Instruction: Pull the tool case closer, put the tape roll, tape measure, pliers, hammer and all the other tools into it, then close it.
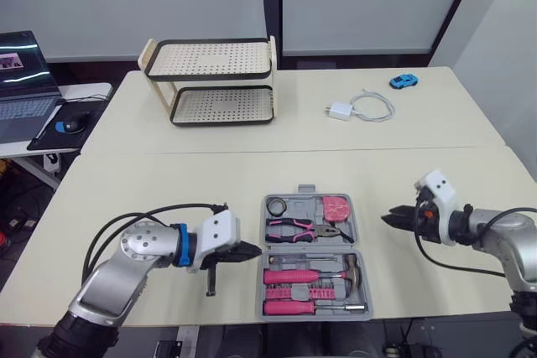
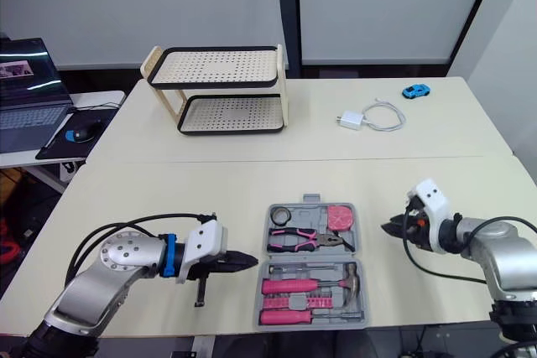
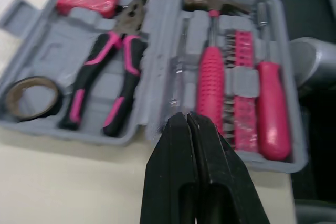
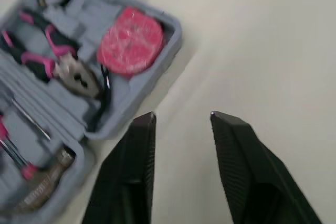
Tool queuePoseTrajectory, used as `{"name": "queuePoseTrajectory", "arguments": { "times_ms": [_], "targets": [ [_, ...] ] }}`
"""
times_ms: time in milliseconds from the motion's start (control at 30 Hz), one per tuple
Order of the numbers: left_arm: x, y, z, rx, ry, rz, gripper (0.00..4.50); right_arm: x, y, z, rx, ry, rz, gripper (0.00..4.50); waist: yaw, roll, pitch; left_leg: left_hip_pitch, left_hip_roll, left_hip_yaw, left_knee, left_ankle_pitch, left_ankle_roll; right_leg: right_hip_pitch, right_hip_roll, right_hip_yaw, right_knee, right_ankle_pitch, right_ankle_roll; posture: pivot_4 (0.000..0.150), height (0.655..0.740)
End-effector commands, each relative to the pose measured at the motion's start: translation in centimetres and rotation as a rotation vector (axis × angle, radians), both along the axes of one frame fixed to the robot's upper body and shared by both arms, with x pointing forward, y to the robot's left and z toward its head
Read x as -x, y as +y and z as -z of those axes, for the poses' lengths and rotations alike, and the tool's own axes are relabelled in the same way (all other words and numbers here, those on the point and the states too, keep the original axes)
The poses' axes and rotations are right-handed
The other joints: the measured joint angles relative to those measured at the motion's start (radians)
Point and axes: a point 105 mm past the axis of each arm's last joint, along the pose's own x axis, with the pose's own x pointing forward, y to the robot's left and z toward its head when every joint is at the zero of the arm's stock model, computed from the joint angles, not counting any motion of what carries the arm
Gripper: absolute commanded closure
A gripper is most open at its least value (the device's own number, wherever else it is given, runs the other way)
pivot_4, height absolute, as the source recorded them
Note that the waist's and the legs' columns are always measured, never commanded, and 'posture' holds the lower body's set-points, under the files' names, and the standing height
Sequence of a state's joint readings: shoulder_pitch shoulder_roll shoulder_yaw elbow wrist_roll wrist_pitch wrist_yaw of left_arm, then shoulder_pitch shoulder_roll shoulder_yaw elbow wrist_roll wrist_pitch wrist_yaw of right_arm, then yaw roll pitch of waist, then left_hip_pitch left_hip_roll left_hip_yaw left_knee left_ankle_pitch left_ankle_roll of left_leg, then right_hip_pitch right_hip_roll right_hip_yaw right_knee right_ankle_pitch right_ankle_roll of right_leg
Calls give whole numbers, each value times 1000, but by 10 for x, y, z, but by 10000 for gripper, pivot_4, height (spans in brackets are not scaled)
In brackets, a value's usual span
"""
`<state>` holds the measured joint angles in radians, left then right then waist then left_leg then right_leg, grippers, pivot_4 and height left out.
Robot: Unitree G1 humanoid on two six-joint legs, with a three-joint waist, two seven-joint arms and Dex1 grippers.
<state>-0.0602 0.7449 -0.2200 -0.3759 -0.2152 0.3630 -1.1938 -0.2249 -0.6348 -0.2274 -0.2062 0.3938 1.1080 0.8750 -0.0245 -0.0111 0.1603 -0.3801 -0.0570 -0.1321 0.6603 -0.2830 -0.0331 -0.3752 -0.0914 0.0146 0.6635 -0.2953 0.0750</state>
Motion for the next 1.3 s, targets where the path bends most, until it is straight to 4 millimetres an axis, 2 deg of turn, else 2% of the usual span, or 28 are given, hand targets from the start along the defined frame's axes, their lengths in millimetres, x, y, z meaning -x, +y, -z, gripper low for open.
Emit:
{"name": "queuePoseTrajectory", "arguments": {
  "times_ms": [33, 133, 167, 300, 567, 733, 933, 1167, 1300],
  "targets": [
    [17, -23, 7, 25, 43, 97, 45000, -1, 7, -7, -153, 51, 55, 13420, -1, 0, 0, 0, 0, 0, 0, 0, 0, 0, 0, 0, 0, 0, 0, 1500, 7400],
    [22, -39, 23, 15, 49, 134, 45000, -5, 12, -3, -222, 86, 100, 2713, 1, 0, 0, 0, -1, 0, 0, 0, 0, 0, 0, 0, 0, 0, 0, 1500, 7400],
    [23, -42, 26, 16, 53, 139, 45000, -6, 12, -3, -234, 91, 111, 443, 1, 0, 0, 0, -1, 0, 0, 0, 0, 0, 0, 0, 0, 0, 0, 1500, 7400],
    [27, -50, 41, -10, 46, 164, 45000, -9, 19, 3, -266, 112, 121, 443, -2, 1, 0, 0, -1, 0, 0, 0, 0, -1, 0, 0, 1, 0, 0, 1500, 7400],
    [13, -61, 53, -33, 48, 109, 45000, -18, 31, 18, -310, 170, 130, 443, -4, 1, 0, 0, -2, 0, 0, 0, 0, -1, 1, 0, 1, 0, 0, 1500, 7400],
    [14, -55, 62, -99, 68, 93, 45000, -18, 37, 33, -336, 222, 118, 443, -4, 1, 0, 0, -1, 0, 0, 0, 0, -1, 1, 0, 1, 0, 0, 1500, 7400],
    [18, -50, 68, -152, 75, 104, 45000, -36, 51, 50, -376, 245, 136, 443, -9, 2, -1, 2, -1, 1, 0, 0, 0, 0, 2, 1, 2, 0, 0, 1500, 7400],
    [12, -52, 68, -166, 55, 90, 45000, -57, 75, 53, -478, 233, 123, 443, -9, 2, -2, 6, -1, 1, -1, 0, 0, 3, 3, 1, 2, 0, 0, 1500, 7400],
    [12, -52, 68, -169, 54, 89, 45000, -64, 84, 40, -594, 221, 100, 443, -10, 3, -3, 6, -1, 1, -1, 0, 0, 3, 3, 2, 2, 0, 0, 1500, 7400]
  ]
}}
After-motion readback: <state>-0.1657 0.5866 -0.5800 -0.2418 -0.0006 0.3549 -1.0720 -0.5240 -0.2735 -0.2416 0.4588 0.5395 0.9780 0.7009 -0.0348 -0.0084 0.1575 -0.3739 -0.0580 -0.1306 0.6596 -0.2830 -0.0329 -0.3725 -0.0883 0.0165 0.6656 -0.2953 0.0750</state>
